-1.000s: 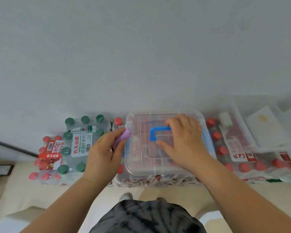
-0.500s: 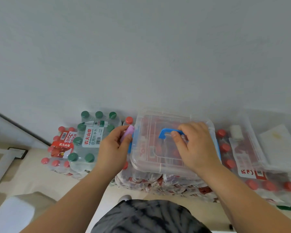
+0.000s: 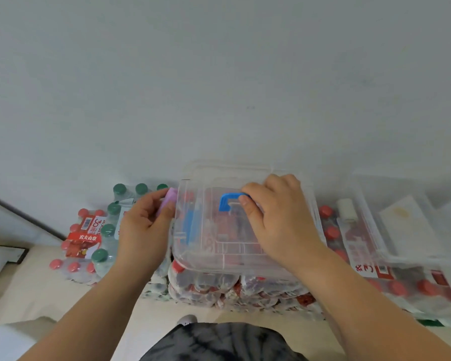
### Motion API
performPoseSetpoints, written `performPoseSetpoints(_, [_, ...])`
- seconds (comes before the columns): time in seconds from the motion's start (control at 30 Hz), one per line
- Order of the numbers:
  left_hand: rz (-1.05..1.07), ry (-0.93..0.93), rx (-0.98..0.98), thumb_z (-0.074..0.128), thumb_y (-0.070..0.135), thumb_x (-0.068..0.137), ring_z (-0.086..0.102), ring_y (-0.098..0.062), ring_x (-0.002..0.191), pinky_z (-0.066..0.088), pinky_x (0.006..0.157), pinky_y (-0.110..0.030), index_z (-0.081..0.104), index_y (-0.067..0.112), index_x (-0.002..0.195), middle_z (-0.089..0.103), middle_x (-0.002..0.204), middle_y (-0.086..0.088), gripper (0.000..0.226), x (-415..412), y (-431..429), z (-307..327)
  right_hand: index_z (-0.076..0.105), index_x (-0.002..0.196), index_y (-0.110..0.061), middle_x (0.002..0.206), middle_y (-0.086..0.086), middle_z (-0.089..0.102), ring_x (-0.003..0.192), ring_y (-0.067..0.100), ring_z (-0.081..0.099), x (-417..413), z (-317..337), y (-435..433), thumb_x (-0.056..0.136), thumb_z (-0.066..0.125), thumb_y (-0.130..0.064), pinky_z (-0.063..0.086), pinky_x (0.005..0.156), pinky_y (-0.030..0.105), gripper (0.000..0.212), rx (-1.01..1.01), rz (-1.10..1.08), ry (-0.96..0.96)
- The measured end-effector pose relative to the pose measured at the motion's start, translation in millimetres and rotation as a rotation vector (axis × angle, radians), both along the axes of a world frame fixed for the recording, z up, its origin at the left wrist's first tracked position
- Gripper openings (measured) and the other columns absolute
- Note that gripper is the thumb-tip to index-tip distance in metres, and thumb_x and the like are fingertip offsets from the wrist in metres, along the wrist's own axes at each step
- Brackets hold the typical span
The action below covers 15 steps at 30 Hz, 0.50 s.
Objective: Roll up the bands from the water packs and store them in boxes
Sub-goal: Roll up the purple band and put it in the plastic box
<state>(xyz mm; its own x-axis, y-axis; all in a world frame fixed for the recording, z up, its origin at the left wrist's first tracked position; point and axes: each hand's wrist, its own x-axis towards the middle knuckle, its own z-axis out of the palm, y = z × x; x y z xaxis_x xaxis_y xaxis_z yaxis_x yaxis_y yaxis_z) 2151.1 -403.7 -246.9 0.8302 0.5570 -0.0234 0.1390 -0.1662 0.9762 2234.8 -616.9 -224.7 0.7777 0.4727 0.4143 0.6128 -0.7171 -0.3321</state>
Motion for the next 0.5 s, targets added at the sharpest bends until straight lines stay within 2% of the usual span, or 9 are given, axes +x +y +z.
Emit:
performPoseSetpoints(0.13, [0.169,-0.044,0.061,0.061,0.049,0.095,0.072,-0.012,0.091,0.058,0.088,-0.04,0.071,0.032,0.107,0.076,0.09,0.006,0.023,-17.8,18.0,17.6,0.068,0.097,-0.024,0.078,-0.003,0.048,0.078,0.027,0.042,3.5,10.1,27.7,0.1,0.046,-0.038,0.043,0.075,0.049,0.026,0.013,0.089,-0.064])
performPoseSetpoints(0.27, [0.33,-0.03,0.051,0.061,0.059,0.091,0.072,-0.017,0.088,0.056,0.089,-0.053,0.069,0.037,0.104,0.075,0.089,0.005,0.027,-44.9,54.5,20.6,0.068,0.095,-0.023,0.079,-0.007,0.039,0.08,0.026,0.042,3.8,9.2,69.9,0.098,0.046,-0.039,0.046,0.078,0.054,0.028,-0.026,0.176,-0.083])
performPoseSetpoints(0.3, [0.349,-0.028,0.043,0.062,0.058,0.091,0.072,-0.019,0.088,0.058,0.085,-0.051,0.07,0.036,0.105,0.076,0.089,0.005,0.027,-51.4,64.5,20.2,0.069,0.095,-0.023,0.08,-0.007,0.038,0.08,0.026,0.043,2.7,9.6,83.7,0.098,0.045,-0.04,0.046,0.08,0.056,0.029,-0.042,0.199,-0.093])
performPoseSetpoints(0.37, [0.369,-0.026,0.033,0.063,0.053,0.092,0.073,-0.02,0.084,0.059,0.071,-0.035,0.071,0.033,0.104,0.076,0.087,0.005,0.025,-63.4,85.1,17.8,0.068,0.096,-0.025,0.081,-0.009,0.036,0.08,0.023,0.039,-1.8,10.0,114.6,0.098,0.045,-0.041,0.047,0.084,0.06,0.028,-0.071,0.244,-0.108])
performPoseSetpoints(0.4, [0.373,-0.024,0.031,0.062,0.052,0.092,0.072,-0.021,0.082,0.058,0.068,-0.032,0.071,0.032,0.104,0.075,0.085,0.005,0.024,-68.0,95.7,15.7,0.068,0.096,-0.025,0.081,-0.009,0.035,0.081,0.021,0.035,-4.9,8.9,131.1,0.099,0.047,-0.041,0.046,0.086,0.061,0.027,-0.081,0.262,-0.113])
performPoseSetpoints(0.5, [0.34,-0.004,0.04,0.061,0.055,0.092,0.072,-0.024,0.084,0.06,0.076,-0.048,0.071,0.035,0.105,0.075,0.088,0.004,0.026,-76.1,132.6,6.9,0.068,0.096,-0.024,0.081,-0.008,0.034,0.082,0.02,0.031,-15.3,-3.0,183.0,0.099,0.049,-0.04,0.046,0.088,0.061,0.025,-0.124,0.288,-0.102])
